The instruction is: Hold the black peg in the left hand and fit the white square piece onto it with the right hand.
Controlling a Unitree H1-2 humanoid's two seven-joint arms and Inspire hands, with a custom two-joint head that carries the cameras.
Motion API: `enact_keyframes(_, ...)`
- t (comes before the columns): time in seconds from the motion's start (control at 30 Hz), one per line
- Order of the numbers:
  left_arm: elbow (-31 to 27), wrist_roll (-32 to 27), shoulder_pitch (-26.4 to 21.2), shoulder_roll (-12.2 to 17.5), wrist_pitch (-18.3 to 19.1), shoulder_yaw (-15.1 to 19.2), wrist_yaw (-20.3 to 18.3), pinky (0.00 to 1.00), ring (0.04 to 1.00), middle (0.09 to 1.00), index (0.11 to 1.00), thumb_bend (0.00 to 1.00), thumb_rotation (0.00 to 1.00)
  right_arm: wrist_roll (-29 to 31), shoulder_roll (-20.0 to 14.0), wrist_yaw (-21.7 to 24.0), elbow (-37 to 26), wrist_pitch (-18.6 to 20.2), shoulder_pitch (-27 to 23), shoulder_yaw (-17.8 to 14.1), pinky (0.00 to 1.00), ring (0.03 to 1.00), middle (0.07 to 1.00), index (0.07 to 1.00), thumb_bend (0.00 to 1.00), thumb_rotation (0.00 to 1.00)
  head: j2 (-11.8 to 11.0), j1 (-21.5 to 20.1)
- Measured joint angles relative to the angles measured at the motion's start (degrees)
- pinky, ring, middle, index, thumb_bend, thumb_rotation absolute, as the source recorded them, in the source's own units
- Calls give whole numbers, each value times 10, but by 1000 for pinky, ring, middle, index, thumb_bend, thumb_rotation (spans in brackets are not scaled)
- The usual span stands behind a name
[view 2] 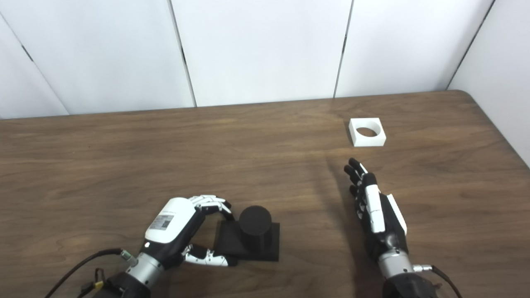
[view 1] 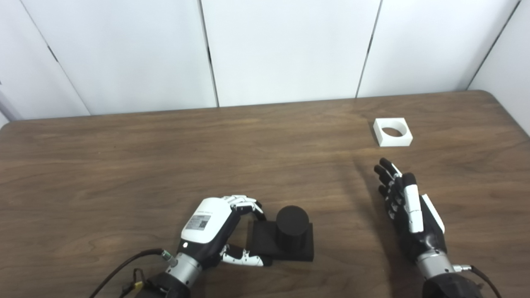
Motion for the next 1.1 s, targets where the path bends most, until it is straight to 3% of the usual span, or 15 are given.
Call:
enact_keyframes(0.13,-2,1,1,-2,2,0,-1,750,802,757,489,512,44,-21,-2,2,0,-6,2,2,1000,976,930,934,605,975,-11,-23)
enact_keyframes(0.3,-4,9,4,-4,6,1,-1,760,813,769,489,512,44,-50,-10,5,-21,9,4,-8,999,959,911,912,635,662,-17,-27)
enact_keyframes(0.37,-6,11,6,-6,9,2,-1,761,816,773,489,513,44,-53,-20,7,-35,25,-3,-24,940,944,914,912,643,584,-18,-24)
enact_keyframes(0.5,-6,13,7,-8,10,2,-1,761,812,767,489,513,44,-83,-63,9,-40,54,-48,-49,963,928,900,907,697,523,-20,-25)
enact_keyframes(0.7,-9,18,9,-12,10,2,-3,762,808,759,489,512,44,-153,-140,33,-30,69,-116,-48,923,932,919,917,812,428,-24,-30)
enact_keyframes(0.87,-10,18,10,-12,12,2,-5,754,811,763,489,512,44,-242,-200,61,8,86,-153,-9,916,950,937,910,892,364,-26,-33)
enact_keyframes(1.0,-15,17,13,-12,17,6,-7,748,812,765,489,513,43,-292,-226,86,33,92,-194,12,936,982,967,921,932,265,-27,-37)
enact_keyframes(1.1,-16,12,14,-12,17,7,-8,743,809,763,489,513,42,-323,-250,111,56,93,-231,35,931,999,985,933,954,248,-31,-43)
